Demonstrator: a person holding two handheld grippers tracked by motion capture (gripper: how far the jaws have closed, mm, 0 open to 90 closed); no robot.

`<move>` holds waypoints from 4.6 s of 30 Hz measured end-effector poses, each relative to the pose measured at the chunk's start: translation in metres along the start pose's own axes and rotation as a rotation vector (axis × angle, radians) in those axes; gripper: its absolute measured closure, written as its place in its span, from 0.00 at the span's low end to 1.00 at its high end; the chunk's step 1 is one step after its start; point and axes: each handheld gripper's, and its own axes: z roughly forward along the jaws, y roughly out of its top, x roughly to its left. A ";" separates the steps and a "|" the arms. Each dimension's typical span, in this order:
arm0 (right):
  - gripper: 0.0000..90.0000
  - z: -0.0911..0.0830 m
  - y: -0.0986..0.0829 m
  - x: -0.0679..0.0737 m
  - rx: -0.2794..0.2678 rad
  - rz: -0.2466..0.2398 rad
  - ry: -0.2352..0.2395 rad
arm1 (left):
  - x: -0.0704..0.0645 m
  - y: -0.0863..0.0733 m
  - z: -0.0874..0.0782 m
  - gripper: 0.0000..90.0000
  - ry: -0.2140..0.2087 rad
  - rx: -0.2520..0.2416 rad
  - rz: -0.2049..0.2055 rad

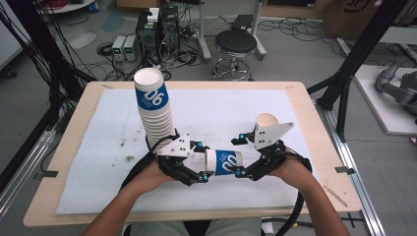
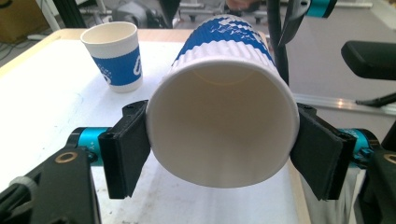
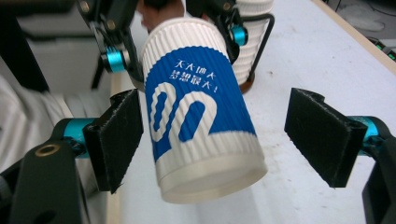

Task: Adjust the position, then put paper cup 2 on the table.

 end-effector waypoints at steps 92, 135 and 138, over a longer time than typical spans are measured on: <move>0.33 -0.006 -0.083 -0.001 -0.193 0.273 -0.229 | -0.037 -0.065 -0.120 0.21 0.310 -0.285 -0.131; 0.32 0.018 -0.072 -0.031 -0.367 0.291 -0.352 | -0.005 -0.125 -0.178 0.21 0.635 -0.365 -0.251; 0.32 0.025 -0.071 -0.037 -0.380 0.296 -0.376 | -0.003 -0.127 -0.177 0.21 0.641 -0.368 -0.255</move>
